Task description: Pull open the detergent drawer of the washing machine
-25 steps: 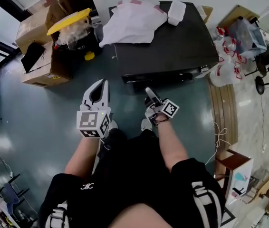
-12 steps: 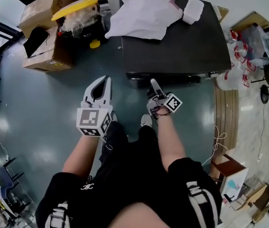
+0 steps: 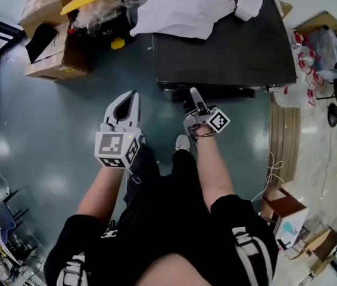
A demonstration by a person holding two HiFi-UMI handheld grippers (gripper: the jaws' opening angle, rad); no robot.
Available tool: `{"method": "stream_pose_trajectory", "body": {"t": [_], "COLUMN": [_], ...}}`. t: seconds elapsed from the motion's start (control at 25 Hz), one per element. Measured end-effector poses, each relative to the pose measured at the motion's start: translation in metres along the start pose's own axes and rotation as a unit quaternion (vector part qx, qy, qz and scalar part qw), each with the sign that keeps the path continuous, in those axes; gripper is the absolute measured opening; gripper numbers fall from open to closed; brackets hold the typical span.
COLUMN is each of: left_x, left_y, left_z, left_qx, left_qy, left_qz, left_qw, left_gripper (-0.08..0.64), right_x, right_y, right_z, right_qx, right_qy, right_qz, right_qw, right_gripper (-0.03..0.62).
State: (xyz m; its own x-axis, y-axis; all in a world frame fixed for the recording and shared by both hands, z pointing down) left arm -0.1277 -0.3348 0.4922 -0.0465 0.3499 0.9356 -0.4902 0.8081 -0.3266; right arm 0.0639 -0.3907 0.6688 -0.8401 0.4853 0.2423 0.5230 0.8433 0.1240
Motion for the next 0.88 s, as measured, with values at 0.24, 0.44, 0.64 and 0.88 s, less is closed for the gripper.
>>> {"method": "stream_pose_trajectory", "body": {"t": [0.24, 0.44, 0.64, 0.88], "left_x": [0.015, 0.025, 0.043, 0.060], "left_y": [-0.003, -0.002, -0.007, -0.016], "left_z": [-0.003, -0.001, 0.007, -0.002], "left_qx": [0.003, 0.001, -0.007, 0.007], "left_qy": [0.004, 0.004, 0.020, 0.019], "left_qz": [0.008, 0.015, 0.027, 0.041], "left_qw": [1.0000, 0.9999, 0.9994, 0.9990], "left_gripper": [-0.003, -0.003, -0.003, -0.003], "right_x": [0.001, 0.000, 0.001, 0.004], "right_y": [0.002, 0.003, 0.001, 0.005], "right_z": [-0.009, -0.009, -0.009, -0.015], "right_qx": [0.010, -0.022, -0.047, -0.059], "right_qy": [0.001, -0.005, -0.009, -0.004], "right_qz": [-0.041, -0.031, -0.013, 0.003], "right_qw": [0.999, 0.999, 0.999, 0.998], "right_gripper": [0.337, 0.302, 0.263, 0.236]}}
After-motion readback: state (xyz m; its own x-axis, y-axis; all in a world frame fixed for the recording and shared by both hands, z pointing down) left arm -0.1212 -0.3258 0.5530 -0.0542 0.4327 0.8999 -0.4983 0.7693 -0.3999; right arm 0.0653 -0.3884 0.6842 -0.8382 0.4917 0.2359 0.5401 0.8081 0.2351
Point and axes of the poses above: the fingertips, and each gripper's own axes: y backward along the fingers, z to its left, x out of its underside, the point moved 1 cm from there along y, backward along the fingers, and after that the axes turned 7 degrees about x, right-handed, at the moved point
